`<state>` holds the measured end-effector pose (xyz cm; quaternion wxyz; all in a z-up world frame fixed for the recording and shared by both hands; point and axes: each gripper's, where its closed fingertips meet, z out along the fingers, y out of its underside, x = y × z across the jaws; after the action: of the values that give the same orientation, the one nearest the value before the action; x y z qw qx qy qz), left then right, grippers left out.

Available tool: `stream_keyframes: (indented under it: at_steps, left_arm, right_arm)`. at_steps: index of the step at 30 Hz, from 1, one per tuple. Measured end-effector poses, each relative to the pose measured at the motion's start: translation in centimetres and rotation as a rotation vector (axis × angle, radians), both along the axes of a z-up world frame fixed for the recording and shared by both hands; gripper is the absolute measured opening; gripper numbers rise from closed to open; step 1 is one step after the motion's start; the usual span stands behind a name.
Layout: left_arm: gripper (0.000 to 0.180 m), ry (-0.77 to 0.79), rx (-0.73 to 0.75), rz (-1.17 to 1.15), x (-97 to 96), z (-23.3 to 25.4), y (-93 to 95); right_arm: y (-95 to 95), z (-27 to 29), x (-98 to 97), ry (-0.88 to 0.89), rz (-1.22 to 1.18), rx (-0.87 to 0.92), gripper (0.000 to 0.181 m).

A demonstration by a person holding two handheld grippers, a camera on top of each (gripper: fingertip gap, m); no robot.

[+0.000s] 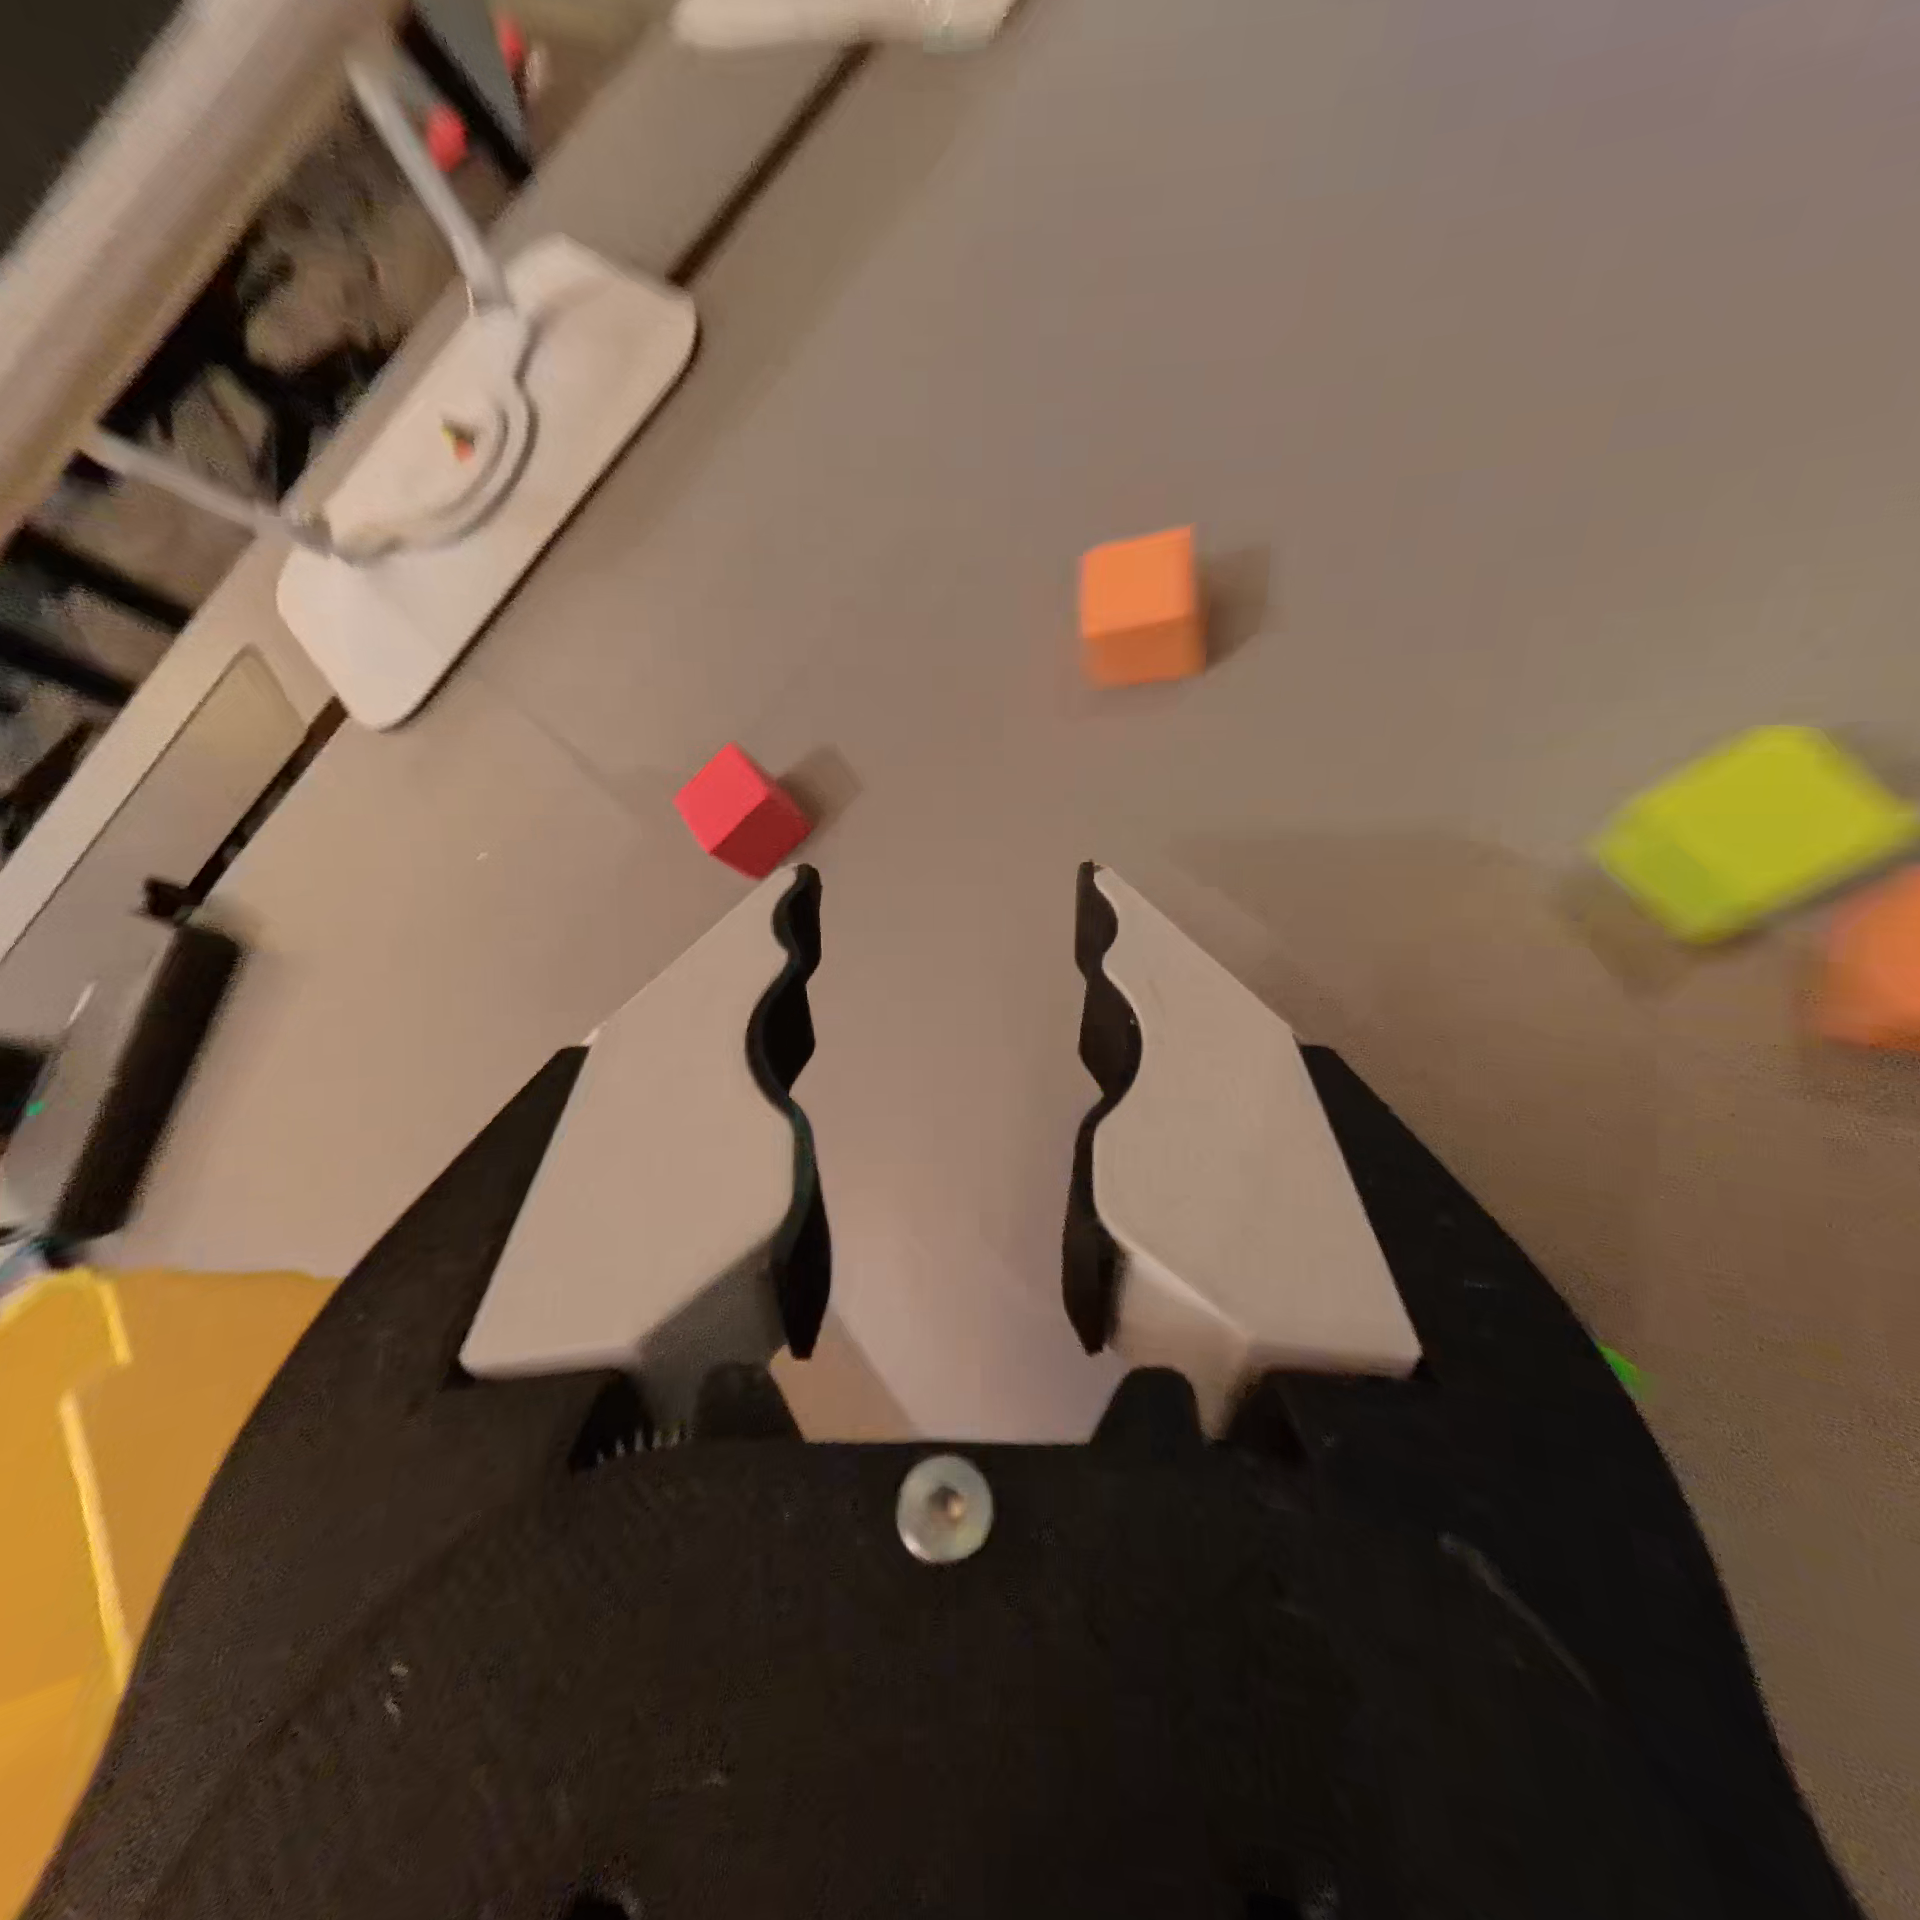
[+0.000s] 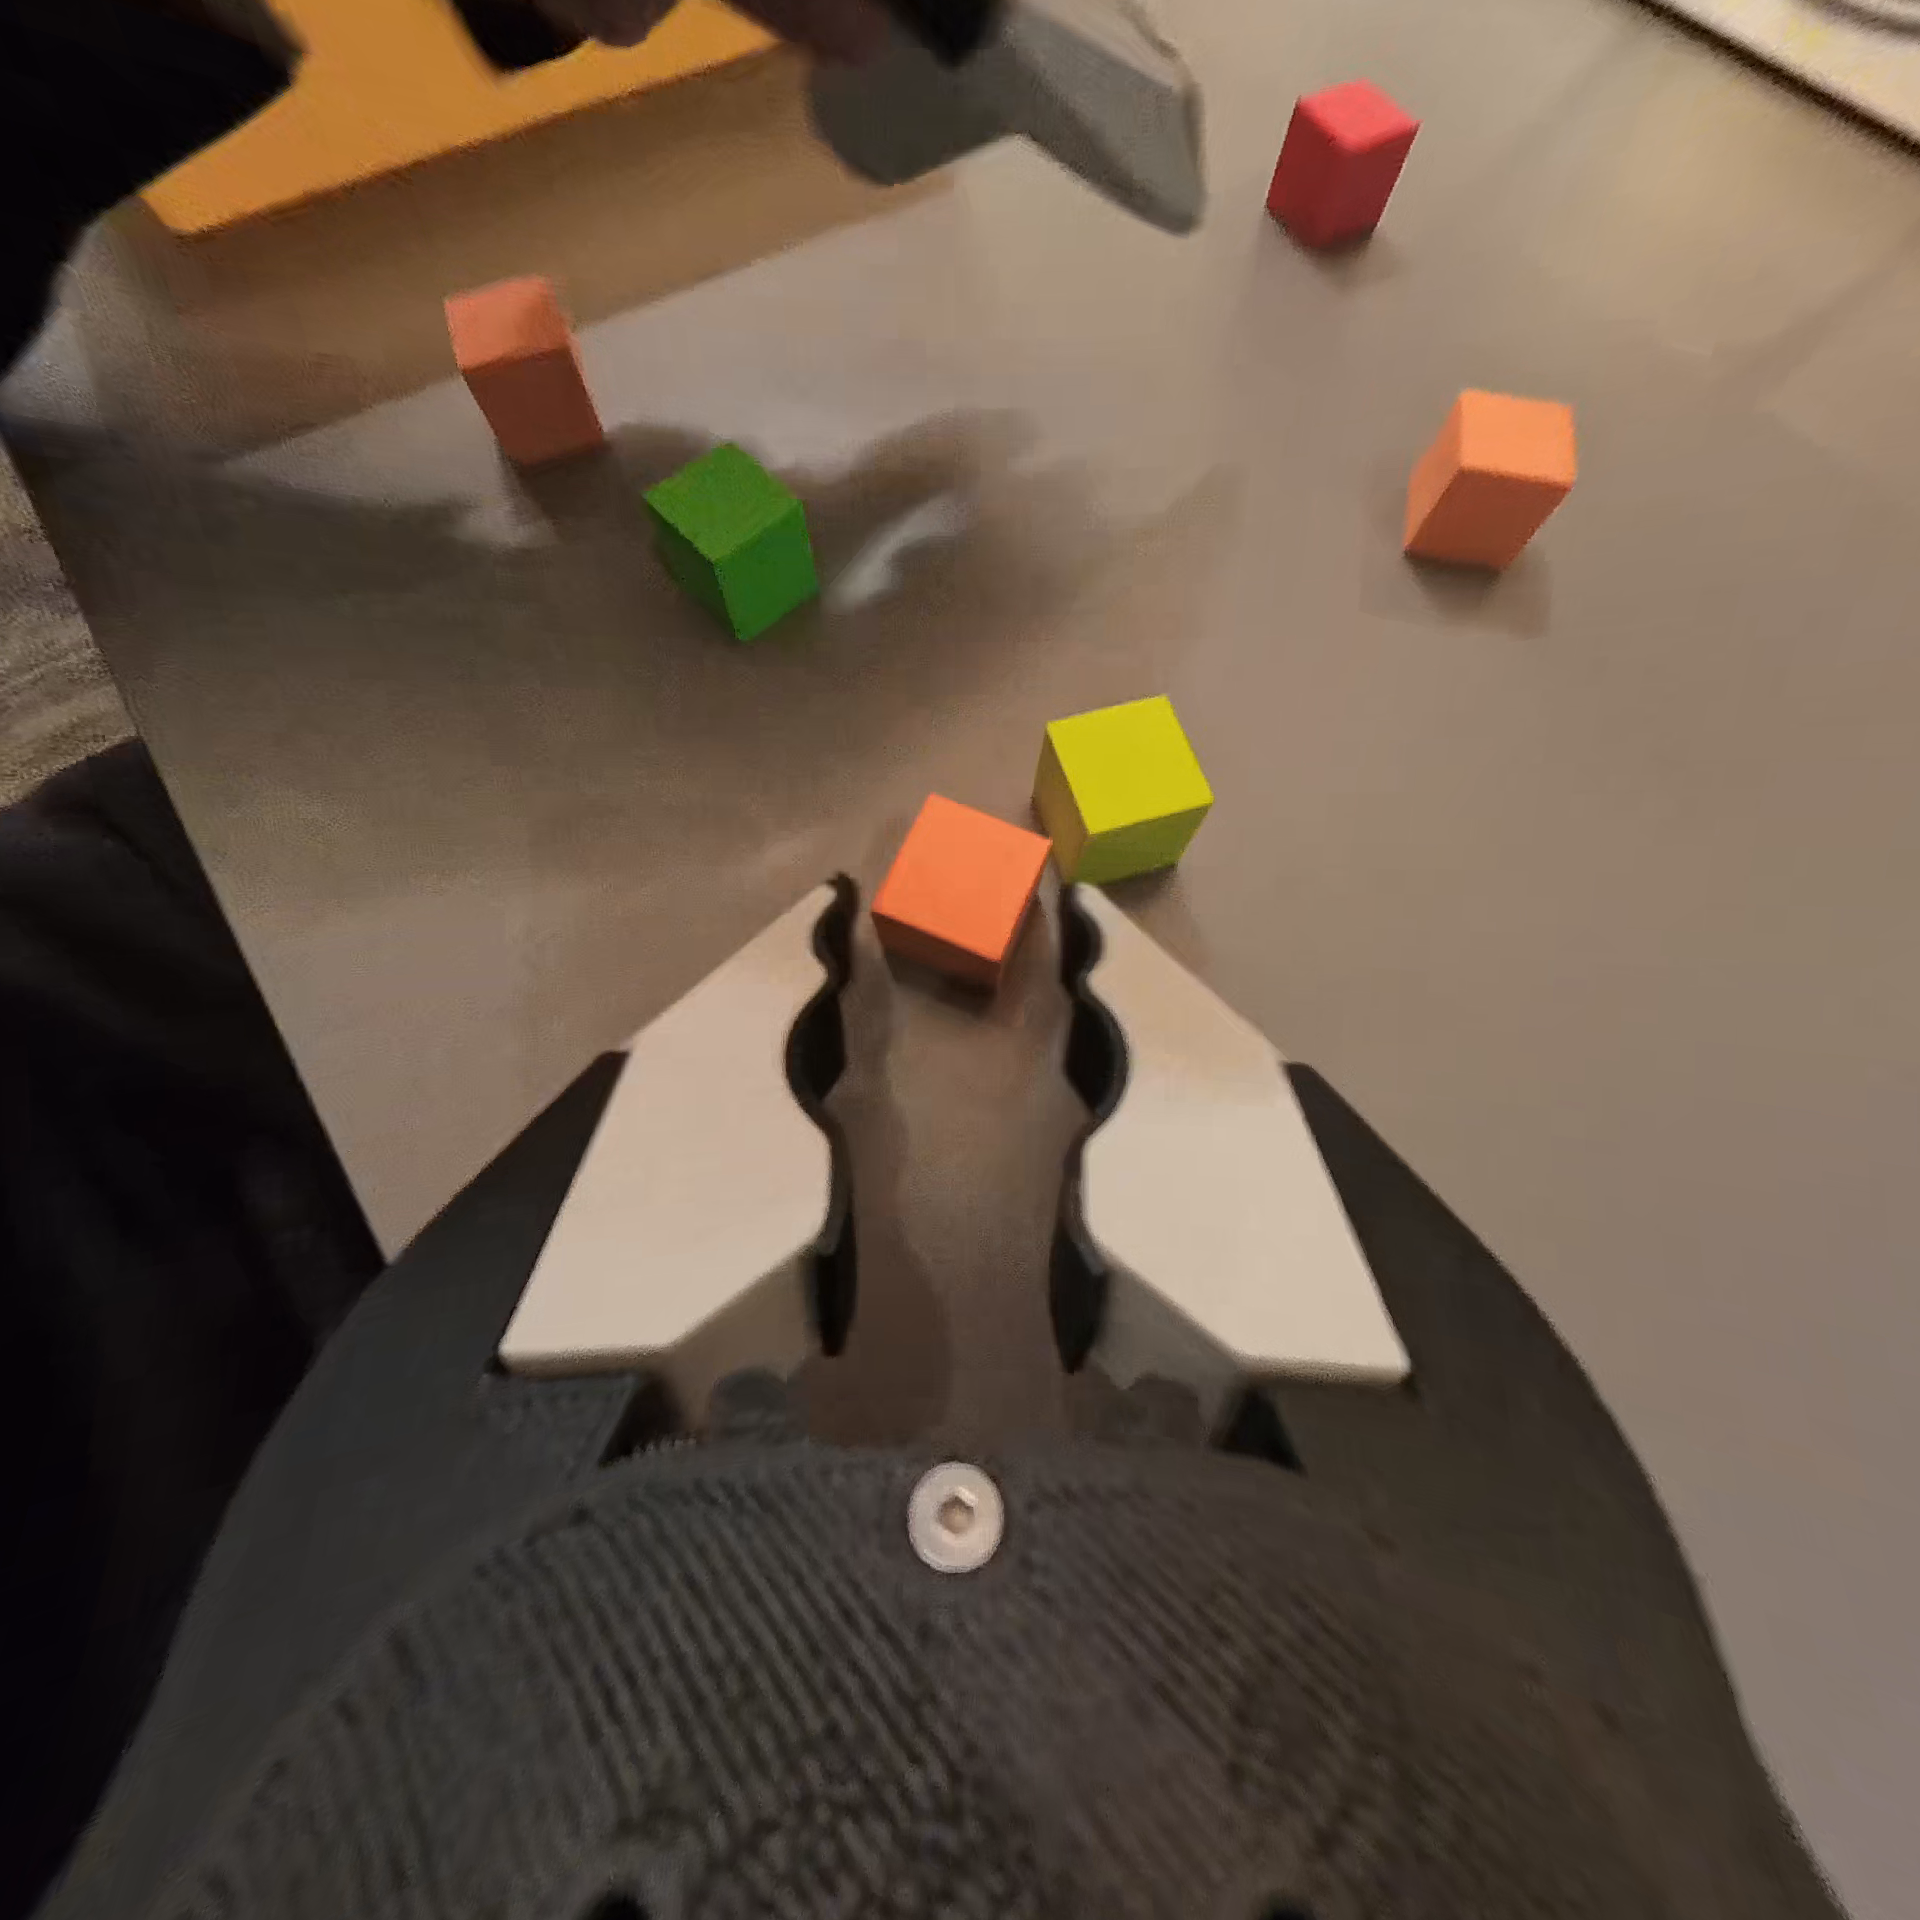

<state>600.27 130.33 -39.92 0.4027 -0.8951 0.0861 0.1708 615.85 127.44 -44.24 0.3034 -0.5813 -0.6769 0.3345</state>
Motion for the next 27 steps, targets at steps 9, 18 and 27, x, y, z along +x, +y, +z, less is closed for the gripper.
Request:
stream_keyframes:
  at_steps: [9, 18, 27]
  left_arm:
    - [0.0, 0.753, -0.208, 0.205, -9.5, 2.3, 6.4]
    - [0.0, 0.894, -0.505, 0.162, -9.5, -1.4, 6.2]
    - [0.001, 0.837, -0.574, 0.128, -9.2, -3.2, 4.2]
  right_arm:
    - [3.0, 9.7, 1.7, 0.36, -0.104, -0.059, 0.027]
    - [-4.9, 16.9, -6.1, 0.422, 0.208, -0.086, 0.027]
    - [-8.8, 13.4, -13.3, 0.122, 0.339, 0.086, 0.027]
